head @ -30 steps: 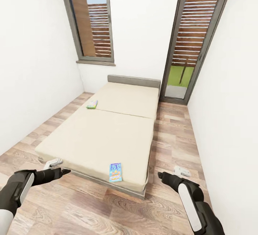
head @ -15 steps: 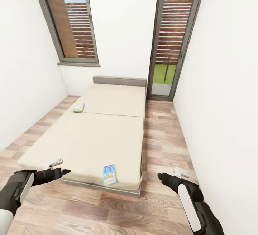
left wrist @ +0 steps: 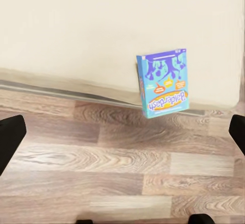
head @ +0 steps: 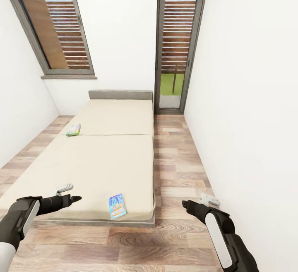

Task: Put all the toys in the child's room - the three board games (two on the bed and one on the table), the two jigsaw puzzles on the table, and the tennis ball on the table - inside the toy box on the table in the child's room.

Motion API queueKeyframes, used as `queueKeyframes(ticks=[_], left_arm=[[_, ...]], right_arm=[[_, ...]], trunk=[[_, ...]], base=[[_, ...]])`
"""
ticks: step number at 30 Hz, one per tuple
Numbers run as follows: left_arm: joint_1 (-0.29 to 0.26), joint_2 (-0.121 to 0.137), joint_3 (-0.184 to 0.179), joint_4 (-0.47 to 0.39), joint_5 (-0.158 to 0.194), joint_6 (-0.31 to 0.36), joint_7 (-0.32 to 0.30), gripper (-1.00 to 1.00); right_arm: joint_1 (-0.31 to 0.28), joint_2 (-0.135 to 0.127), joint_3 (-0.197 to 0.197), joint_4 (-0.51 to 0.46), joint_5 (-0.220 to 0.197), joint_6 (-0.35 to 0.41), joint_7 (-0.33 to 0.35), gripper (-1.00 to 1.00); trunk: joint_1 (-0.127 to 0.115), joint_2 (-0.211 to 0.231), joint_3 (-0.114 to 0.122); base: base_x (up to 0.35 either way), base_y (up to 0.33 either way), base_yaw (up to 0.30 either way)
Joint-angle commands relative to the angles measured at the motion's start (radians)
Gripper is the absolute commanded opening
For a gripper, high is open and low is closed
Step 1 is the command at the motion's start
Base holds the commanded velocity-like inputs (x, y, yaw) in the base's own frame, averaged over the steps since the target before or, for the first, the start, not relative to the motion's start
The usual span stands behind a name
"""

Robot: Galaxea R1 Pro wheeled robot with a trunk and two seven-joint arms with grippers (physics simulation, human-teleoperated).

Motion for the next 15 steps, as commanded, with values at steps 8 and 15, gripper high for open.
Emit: queueKeyframes(ticks=[8,15], left_arm=[[0.0,0.0,0.002,-0.001,0.005,0.008,-0.001,1.0],[0.0,0.0,0.003,-0.001,0.005,0.008,-0.001,1.0]], right_arm=[[-0.001,0.001,-0.001,0.001,-0.01,0.003,-0.008,1.0],[-0.001,0.001,-0.001,0.011,-0.01,-0.013,-0.008,1.0]], trunk=[[0.0,-0.001,-0.001],[0.0,-0.001,-0.001]], base=[[0.0,0.141,-0.28],[0.0,0.065,-0.276]])
